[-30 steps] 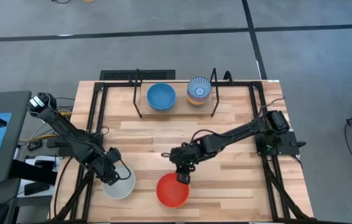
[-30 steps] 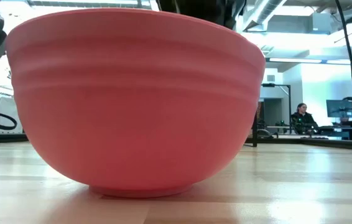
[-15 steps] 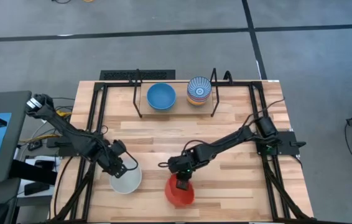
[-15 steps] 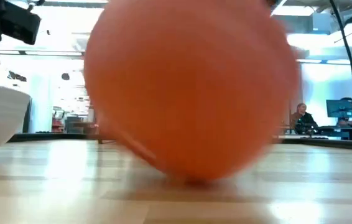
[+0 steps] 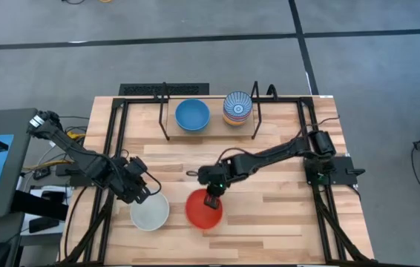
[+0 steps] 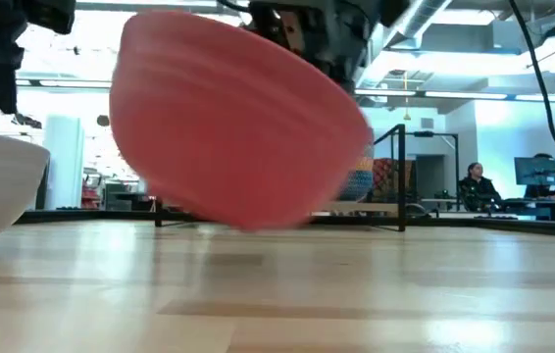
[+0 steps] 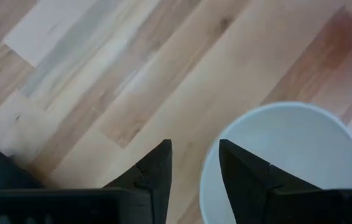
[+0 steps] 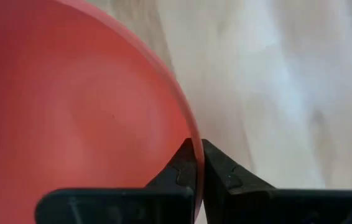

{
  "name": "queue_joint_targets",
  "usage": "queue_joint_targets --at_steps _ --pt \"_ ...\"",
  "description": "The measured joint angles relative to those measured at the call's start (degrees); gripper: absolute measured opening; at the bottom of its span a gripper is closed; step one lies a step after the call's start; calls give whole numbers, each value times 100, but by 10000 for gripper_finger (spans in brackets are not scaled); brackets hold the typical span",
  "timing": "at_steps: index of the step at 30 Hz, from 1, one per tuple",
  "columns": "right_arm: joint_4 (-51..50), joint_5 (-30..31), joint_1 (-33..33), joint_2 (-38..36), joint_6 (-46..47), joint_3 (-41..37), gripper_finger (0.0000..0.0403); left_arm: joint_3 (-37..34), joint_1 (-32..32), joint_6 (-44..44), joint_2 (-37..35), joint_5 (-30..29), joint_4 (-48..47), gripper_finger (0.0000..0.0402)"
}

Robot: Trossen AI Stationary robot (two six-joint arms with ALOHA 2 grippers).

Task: Place and stack bowls onto a shelf
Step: Stack the orange bowl on top of the blue bowl on the shelf

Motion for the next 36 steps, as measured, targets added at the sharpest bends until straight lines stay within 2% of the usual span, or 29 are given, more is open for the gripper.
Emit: queue_joint_targets --at_steps 8,16,22,26,29,32,36 --pt "-475 138 -699 -145 -261 844 26 12 0 -234 -211 -501 22 117" --pt "-1281 975 -2026 -137 -1051 2363 26 12 0 -239 -262 -919 21 117" --pt "-1207 1397 -3109 -89 -1338 2850 26 12 0 -237 -262 -1262 12 117" --pt "-1408 1338 -3752 122 -1103 2910 26 12 107 -243 -262 -1433 14 117" --pt "-1253 1155 -3979 247 -1082 2953 26 12 244 -188 -260 -1389 22 117" --pt "-1416 671 -4088 274 -1186 2919 26 12 366 -135 -260 -1345 20 117" --pt "-1381 597 -4086 405 -1296 2933 25 12 491 -43 -258 -1214 23 117"
